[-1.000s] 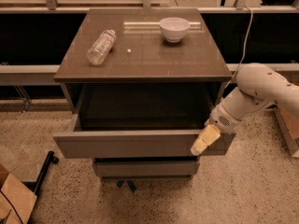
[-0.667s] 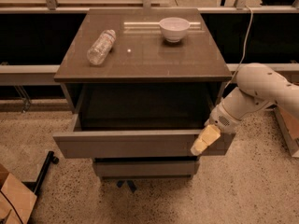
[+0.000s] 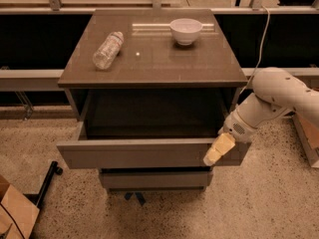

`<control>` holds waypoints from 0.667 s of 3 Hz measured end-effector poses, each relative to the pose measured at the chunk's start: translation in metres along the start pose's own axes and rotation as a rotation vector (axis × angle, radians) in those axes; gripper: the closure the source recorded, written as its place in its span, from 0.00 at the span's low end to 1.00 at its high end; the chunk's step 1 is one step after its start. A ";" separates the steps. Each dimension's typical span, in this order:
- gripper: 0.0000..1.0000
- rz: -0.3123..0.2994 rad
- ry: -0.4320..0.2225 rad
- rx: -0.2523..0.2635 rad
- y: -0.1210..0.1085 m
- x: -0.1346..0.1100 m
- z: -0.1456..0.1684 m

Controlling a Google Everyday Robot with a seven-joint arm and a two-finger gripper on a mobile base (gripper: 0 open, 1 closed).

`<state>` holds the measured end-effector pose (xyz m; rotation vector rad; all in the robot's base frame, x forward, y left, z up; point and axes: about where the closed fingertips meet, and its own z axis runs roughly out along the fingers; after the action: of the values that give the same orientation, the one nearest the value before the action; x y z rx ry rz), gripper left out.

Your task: Open top drawer

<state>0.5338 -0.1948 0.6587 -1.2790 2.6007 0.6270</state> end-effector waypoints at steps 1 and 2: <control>0.00 0.000 0.000 0.000 0.000 0.000 0.000; 0.18 0.000 0.000 0.000 0.000 0.000 0.000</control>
Offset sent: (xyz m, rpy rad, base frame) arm 0.0000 0.0000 0.0000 0.0000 0.0000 0.0000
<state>0.5338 -0.1947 0.6586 -1.2791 2.6007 0.6271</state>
